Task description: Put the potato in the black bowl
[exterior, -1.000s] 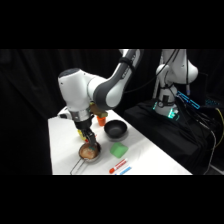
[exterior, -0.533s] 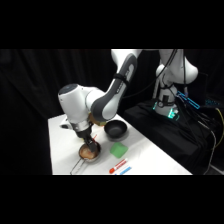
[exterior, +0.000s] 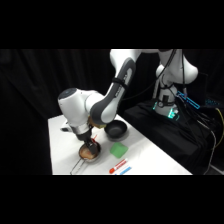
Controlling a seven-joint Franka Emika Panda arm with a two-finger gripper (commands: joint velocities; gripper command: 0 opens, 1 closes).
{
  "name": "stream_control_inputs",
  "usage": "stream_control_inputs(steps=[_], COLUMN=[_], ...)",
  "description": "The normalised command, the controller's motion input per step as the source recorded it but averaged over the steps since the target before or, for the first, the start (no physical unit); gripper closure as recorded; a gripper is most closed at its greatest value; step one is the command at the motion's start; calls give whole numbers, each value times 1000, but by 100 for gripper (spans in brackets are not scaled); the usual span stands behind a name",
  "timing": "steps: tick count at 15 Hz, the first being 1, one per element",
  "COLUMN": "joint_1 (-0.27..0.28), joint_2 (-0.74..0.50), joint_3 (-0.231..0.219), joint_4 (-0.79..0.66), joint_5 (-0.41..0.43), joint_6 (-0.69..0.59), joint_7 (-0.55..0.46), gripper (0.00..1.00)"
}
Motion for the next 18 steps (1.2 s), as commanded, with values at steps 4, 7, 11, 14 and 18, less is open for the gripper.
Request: stream_control_inputs(steps=[4,7,11,14,18], joint_1=[-86,-87,-110,-75,31], joint_2=[157,125,114,16,-285], joint_3=[83,79,91,77,9], joint_4=[234,224,229,152,-47], joint_5=[97,96,128,102,-2], joint_6=[-138,-147,-171,-200,-290], joint_7=[-18,-10,-18,16,119], gripper=[32,58,88,97,93])
